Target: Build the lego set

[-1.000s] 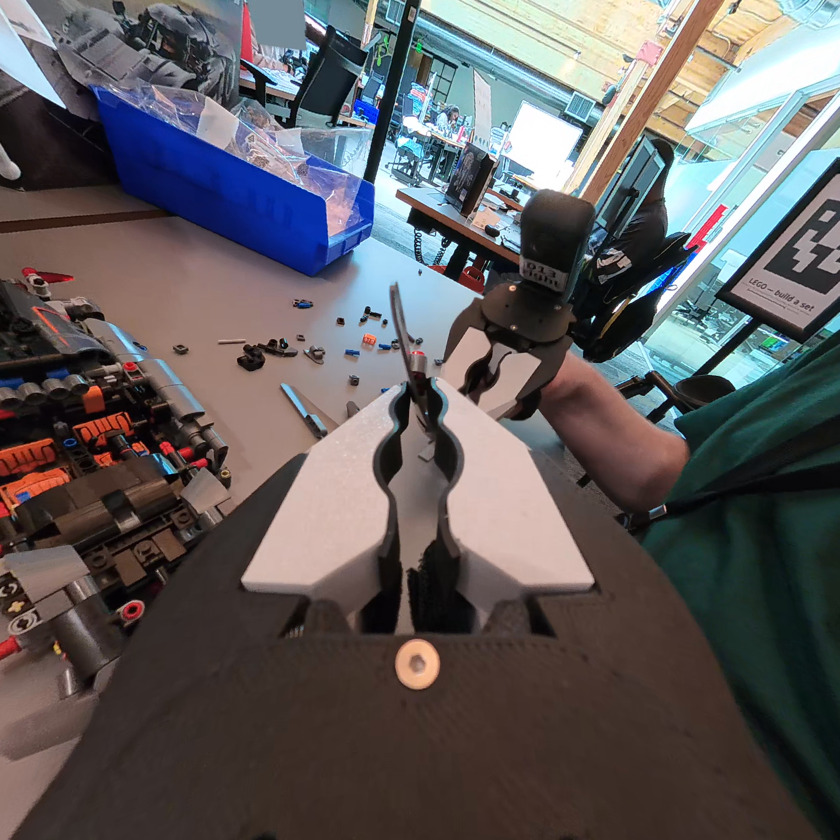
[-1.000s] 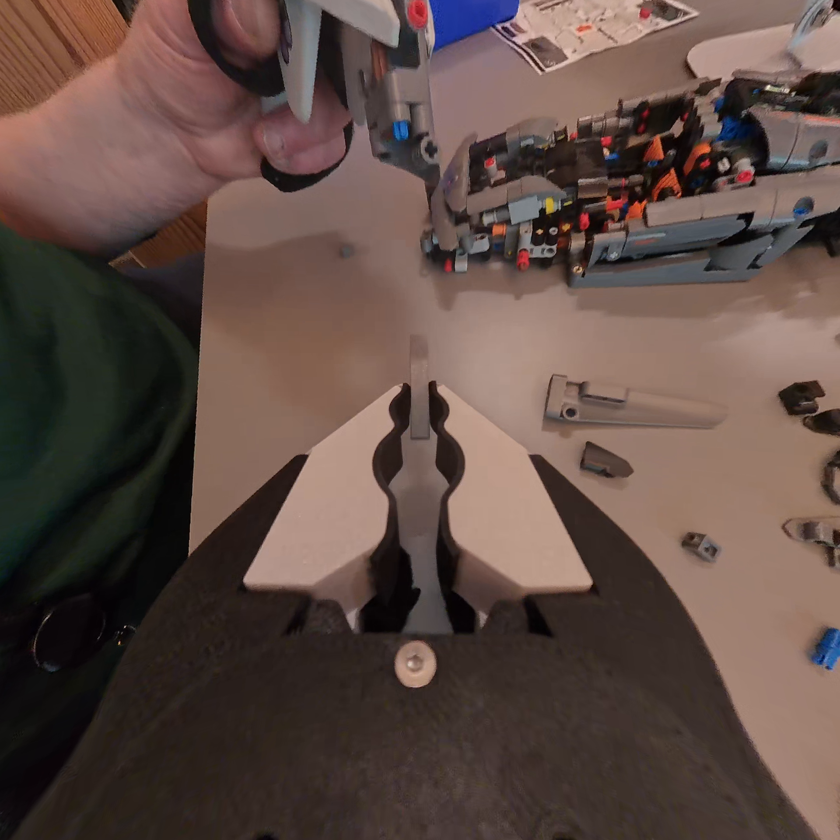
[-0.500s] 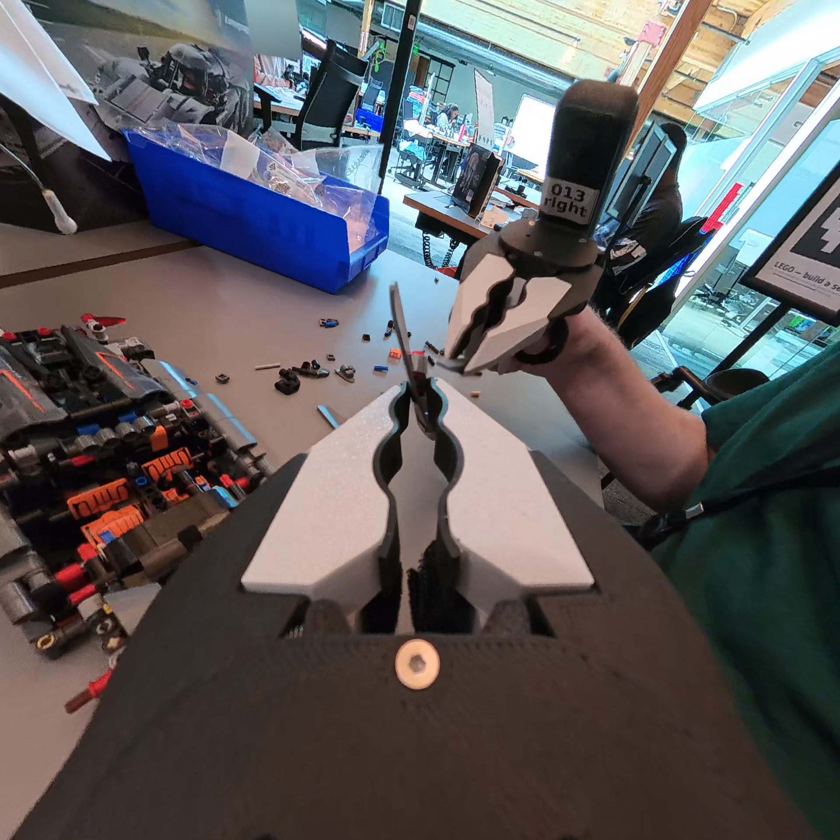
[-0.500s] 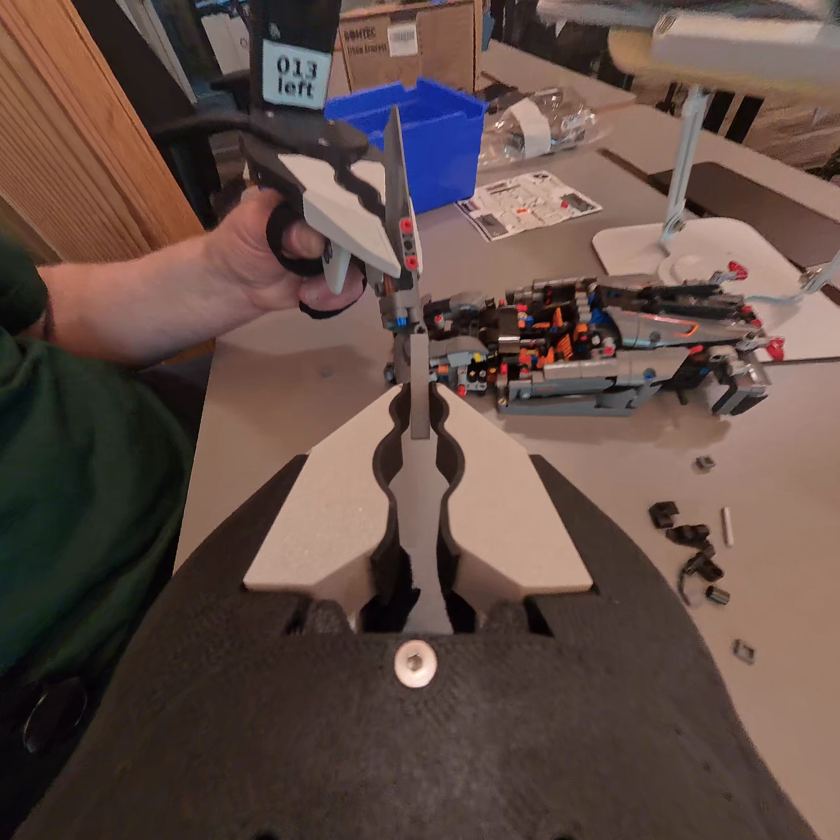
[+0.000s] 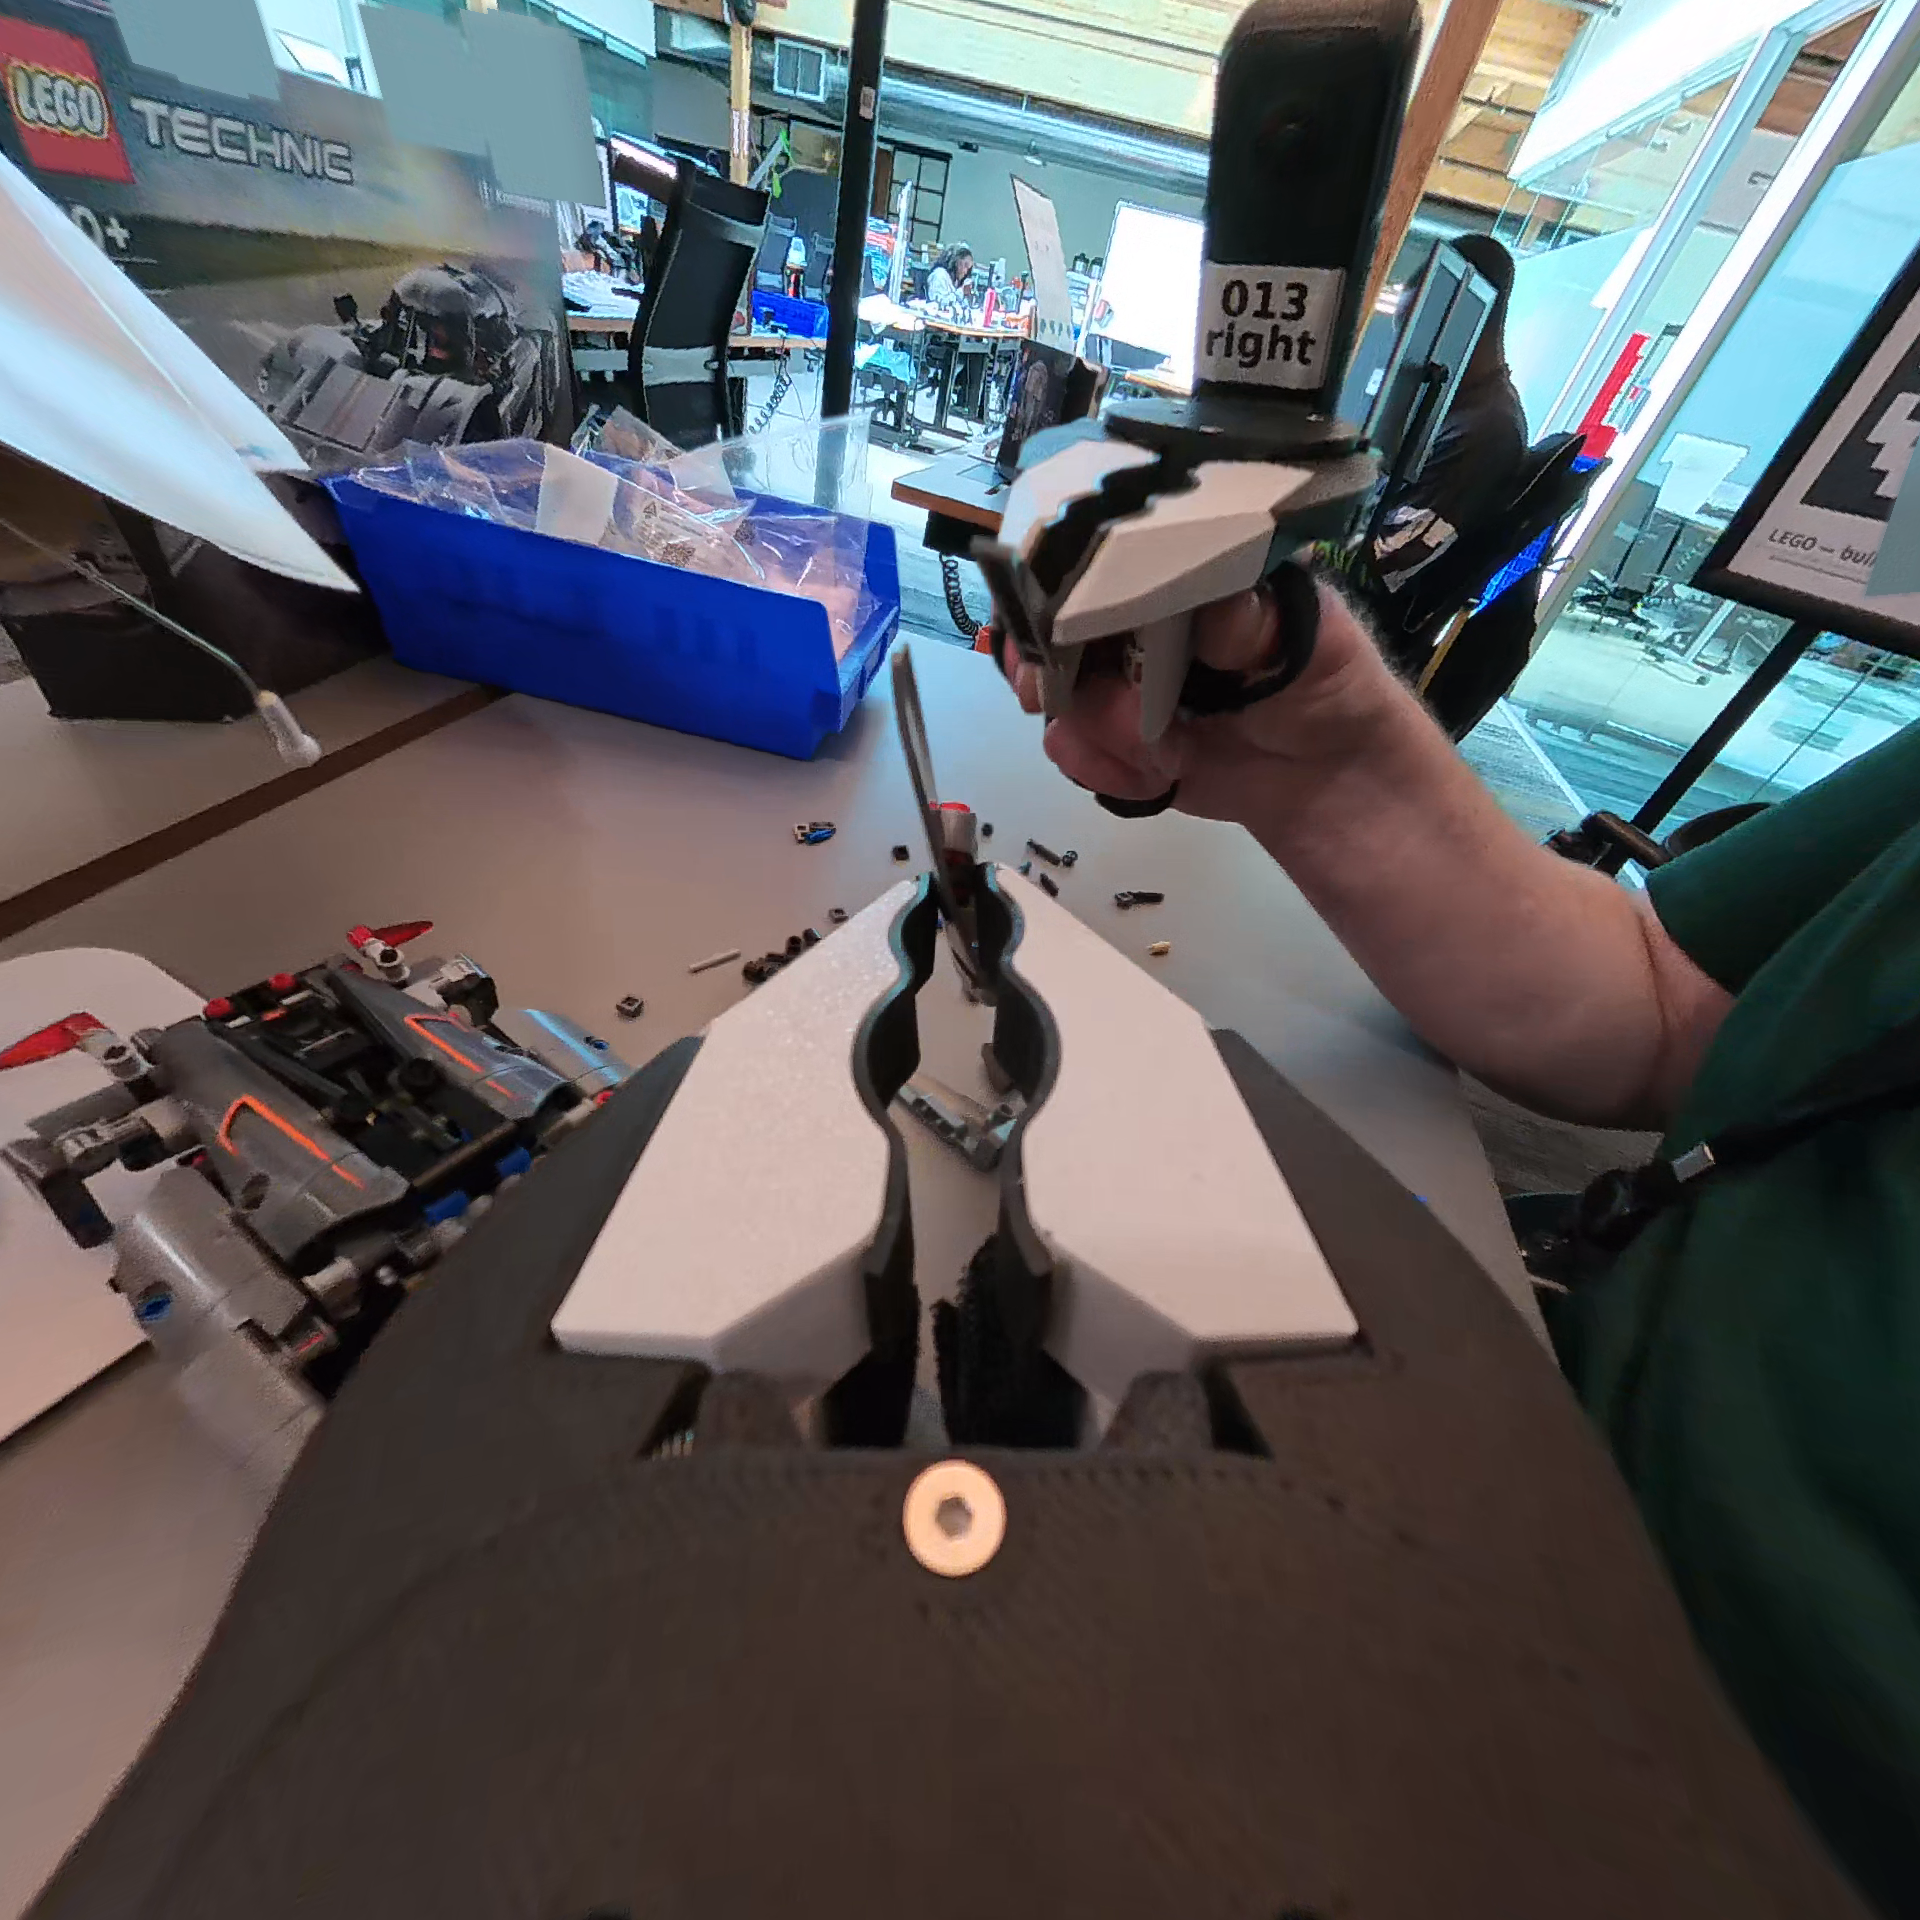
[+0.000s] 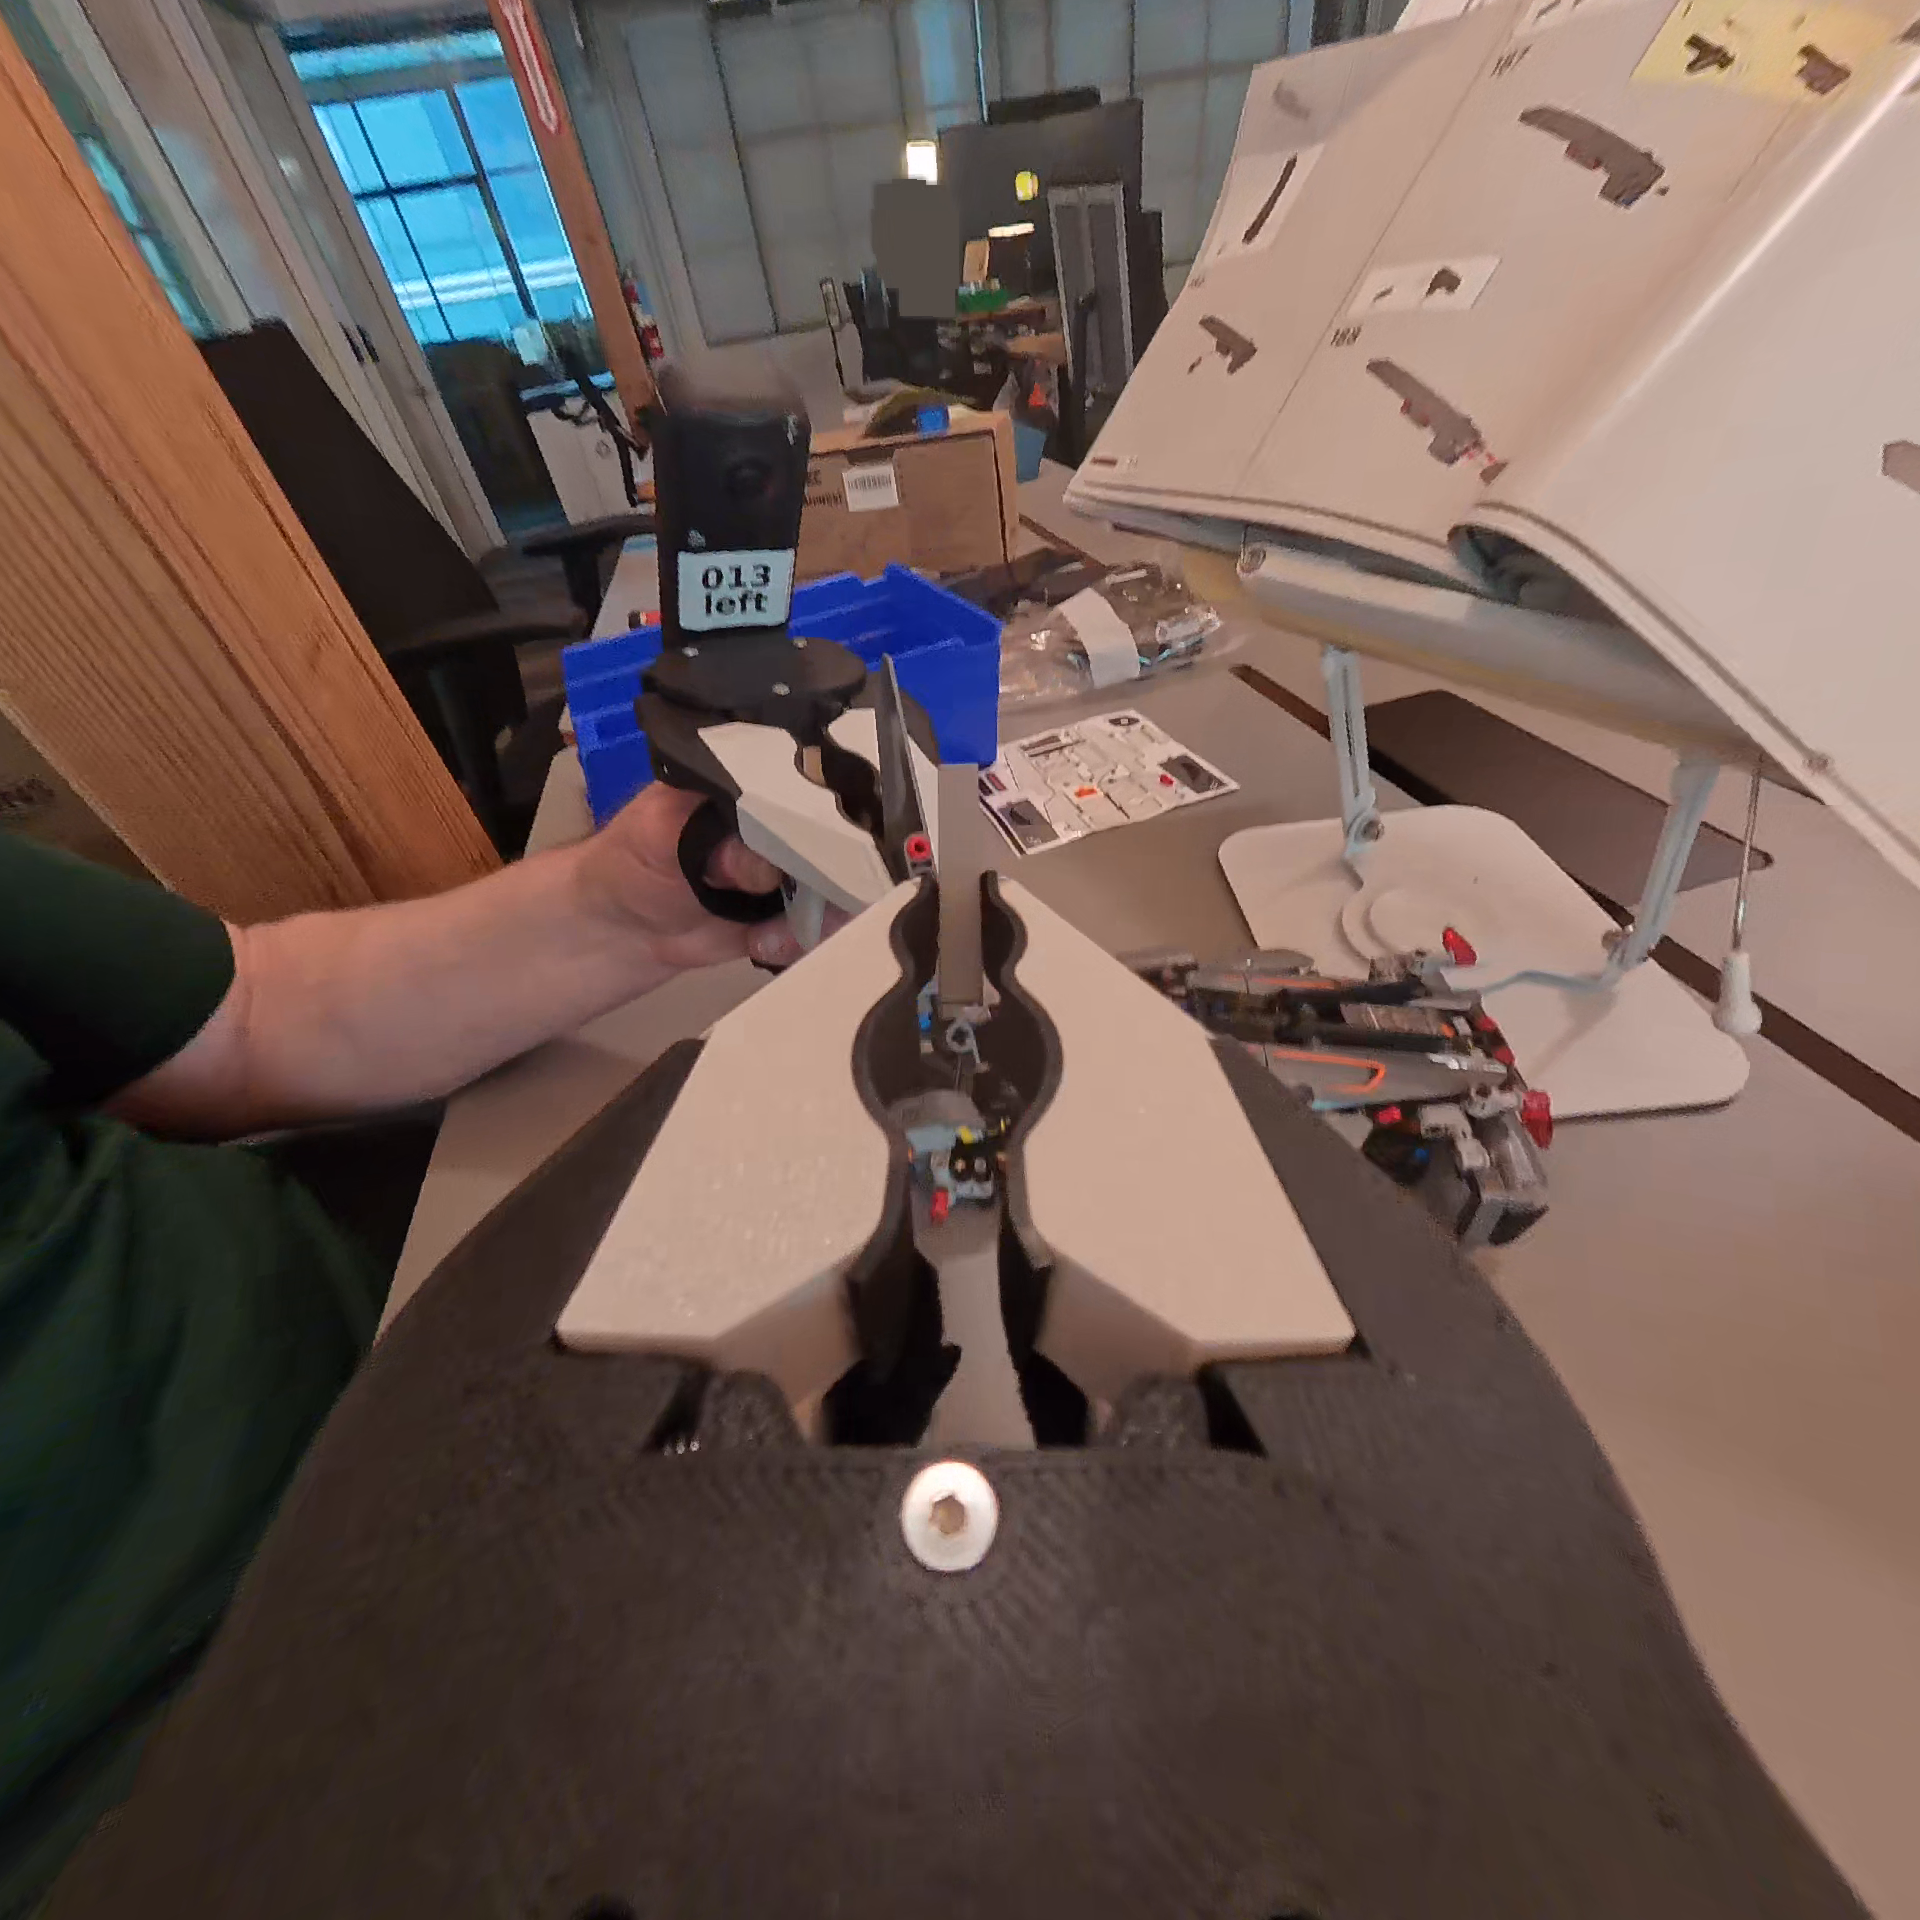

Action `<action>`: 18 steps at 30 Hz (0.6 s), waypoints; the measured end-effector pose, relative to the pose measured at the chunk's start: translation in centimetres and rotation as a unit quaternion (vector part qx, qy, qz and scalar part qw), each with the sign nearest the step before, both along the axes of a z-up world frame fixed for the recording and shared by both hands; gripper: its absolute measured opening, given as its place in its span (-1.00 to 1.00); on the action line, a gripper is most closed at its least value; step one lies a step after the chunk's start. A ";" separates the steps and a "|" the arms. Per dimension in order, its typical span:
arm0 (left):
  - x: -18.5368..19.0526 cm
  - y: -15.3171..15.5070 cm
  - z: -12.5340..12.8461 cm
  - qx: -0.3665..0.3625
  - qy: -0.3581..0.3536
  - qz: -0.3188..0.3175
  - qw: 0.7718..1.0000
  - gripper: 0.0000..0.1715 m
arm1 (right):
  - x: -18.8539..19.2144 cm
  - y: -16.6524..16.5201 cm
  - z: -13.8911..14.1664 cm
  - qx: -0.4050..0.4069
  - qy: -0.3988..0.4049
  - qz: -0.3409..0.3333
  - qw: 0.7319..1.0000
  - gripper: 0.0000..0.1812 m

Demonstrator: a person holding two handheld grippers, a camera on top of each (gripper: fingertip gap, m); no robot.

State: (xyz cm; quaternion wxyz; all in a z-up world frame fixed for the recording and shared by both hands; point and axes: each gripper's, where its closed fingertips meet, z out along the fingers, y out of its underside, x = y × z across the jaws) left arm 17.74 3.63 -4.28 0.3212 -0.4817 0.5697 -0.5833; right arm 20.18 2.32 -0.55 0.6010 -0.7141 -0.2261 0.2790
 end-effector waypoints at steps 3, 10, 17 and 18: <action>-0.4 1.2 0.3 0.019 0.006 0.003 1.000 -0.94 | -0.5 1.3 1.2 0.011 0.028 0.005 1.000 -0.94; -2.3 4.6 -0.2 0.004 -0.005 0.032 0.999 -0.94 | -2.1 4.6 1.2 0.018 0.032 -0.011 0.999 -0.94; -3.3 6.1 -0.8 -0.012 -0.013 0.049 0.999 -0.94 | -5.1 6.8 1.3 0.022 0.013 0.017 1.000 -0.94; -3.4 6.4 -1.0 -0.009 -0.009 0.054 0.998 -0.94 | -5.5 7.1 1.2 0.022 0.021 0.020 0.999 -0.94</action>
